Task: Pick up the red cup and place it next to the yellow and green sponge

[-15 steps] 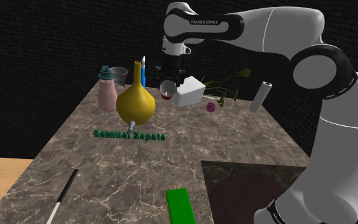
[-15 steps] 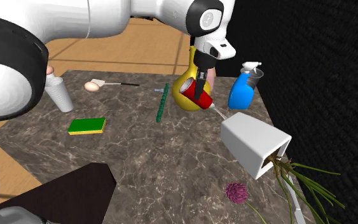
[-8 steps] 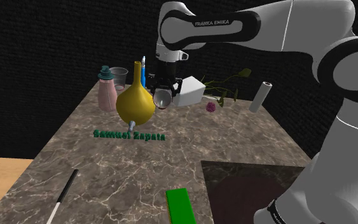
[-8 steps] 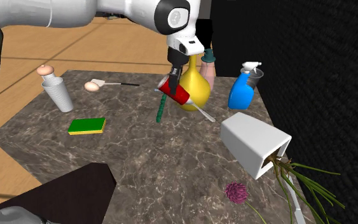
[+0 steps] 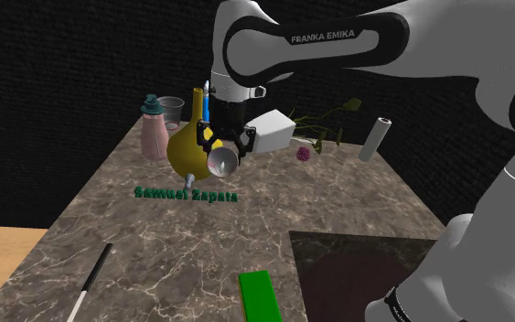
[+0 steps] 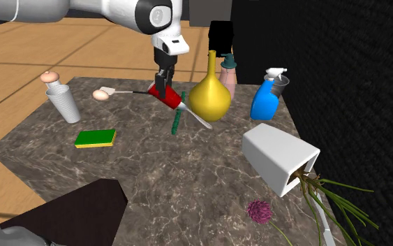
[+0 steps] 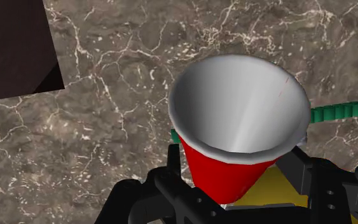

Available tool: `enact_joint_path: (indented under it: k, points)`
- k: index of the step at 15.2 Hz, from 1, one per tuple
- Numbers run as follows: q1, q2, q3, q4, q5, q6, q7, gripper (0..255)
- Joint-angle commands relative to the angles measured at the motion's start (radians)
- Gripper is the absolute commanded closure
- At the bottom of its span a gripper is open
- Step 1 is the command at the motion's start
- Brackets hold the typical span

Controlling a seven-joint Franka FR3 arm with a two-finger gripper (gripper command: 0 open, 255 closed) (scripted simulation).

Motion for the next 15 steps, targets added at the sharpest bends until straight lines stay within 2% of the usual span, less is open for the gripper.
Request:
enact_joint_path:
  k: [1,8,15]
  points:
    - [0.026,-0.017,0.021,-0.021,0.005,0.008,0.046,255]
    - [0.108,-0.057,0.094,-0.074,0.022,0.036,0.195,255]
    - [0.195,-0.05,0.17,-0.071,0.023,0.054,0.357,255]
